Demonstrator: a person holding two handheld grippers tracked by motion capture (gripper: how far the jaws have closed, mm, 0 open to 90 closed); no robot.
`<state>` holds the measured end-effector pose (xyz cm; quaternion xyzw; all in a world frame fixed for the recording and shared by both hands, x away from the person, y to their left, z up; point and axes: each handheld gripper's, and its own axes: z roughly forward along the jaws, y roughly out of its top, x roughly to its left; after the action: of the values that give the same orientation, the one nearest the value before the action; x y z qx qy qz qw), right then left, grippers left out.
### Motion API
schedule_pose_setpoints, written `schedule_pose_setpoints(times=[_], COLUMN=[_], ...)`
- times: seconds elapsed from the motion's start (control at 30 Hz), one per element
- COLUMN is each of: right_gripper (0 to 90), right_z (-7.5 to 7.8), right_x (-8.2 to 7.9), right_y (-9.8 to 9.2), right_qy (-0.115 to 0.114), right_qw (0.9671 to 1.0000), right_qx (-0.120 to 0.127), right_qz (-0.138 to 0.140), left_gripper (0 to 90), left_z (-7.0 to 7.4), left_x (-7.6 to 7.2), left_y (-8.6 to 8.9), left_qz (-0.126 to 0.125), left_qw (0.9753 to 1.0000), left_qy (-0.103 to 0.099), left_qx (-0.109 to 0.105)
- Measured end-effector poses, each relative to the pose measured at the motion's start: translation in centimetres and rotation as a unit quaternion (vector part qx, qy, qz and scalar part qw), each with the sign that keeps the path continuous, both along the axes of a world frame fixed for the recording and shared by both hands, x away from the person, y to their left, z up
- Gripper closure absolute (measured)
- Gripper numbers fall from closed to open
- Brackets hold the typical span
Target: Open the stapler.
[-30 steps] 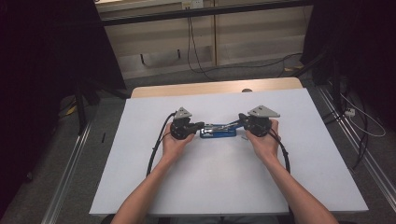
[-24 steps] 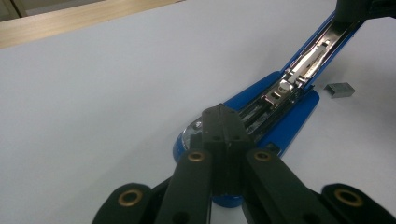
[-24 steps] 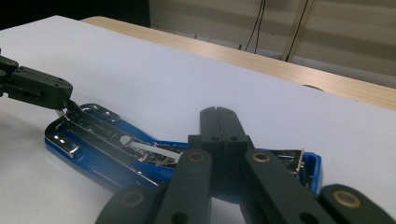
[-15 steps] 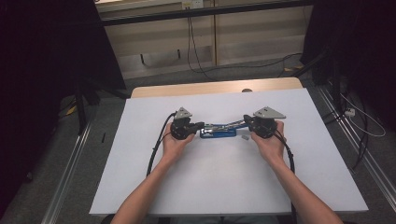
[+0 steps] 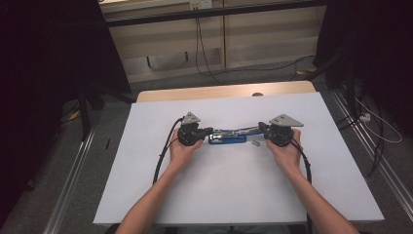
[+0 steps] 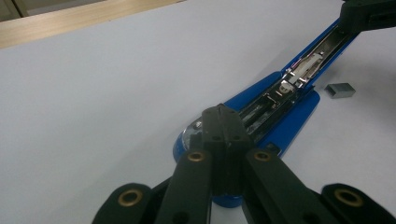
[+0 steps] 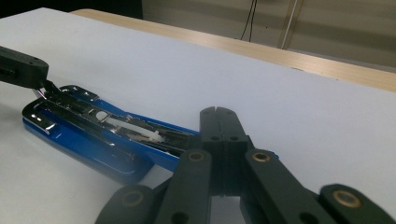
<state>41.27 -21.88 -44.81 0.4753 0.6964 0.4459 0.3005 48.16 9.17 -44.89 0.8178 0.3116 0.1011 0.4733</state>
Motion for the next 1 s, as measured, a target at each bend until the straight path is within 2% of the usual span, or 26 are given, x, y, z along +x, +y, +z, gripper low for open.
schedule_pose_setpoints(times=[0.47,0.6,0.7,0.77,0.9,1.0], right_gripper=[90.0,90.0,90.0,90.0,90.0,90.0], right_z=[-0.5,-0.5,-0.4,-0.4,-0.3,-0.2], right_x=[0.1,0.1,0.1,0.0,-0.2,-0.3], right_y=[0.2,0.2,0.0,-0.2,-0.8,-1.0], right_qy=[0.004,0.001,-0.003,-0.006,-0.006,-0.009], right_qw=[1.0000,1.0000,0.9999,0.9999,0.9999,0.9999], right_qx=[-0.002,-0.002,-0.008,-0.009,0.006,0.008], right_qz=[0.003,0.005,0.012,0.013,0.010,0.009], left_gripper=[90.0,90.0,90.0,90.0,90.0,90.0], left_z=[0.0,0.0,0.1,0.1,0.3,0.5], left_x=[0.1,0.1,0.1,0.1,0.1,0.0], left_y=[0.1,0.0,0.0,0.0,0.0,0.0], left_qz=[-0.001,-0.001,-0.005,-0.005,-0.005,-0.003], left_qw=[1.0000,1.0000,1.0000,1.0000,1.0000,1.0000], left_qy=[0.005,0.002,-0.003,0.002,-0.004,-0.005], left_qx=[-0.004,-0.002,0.008,0.003,0.003,-0.002])
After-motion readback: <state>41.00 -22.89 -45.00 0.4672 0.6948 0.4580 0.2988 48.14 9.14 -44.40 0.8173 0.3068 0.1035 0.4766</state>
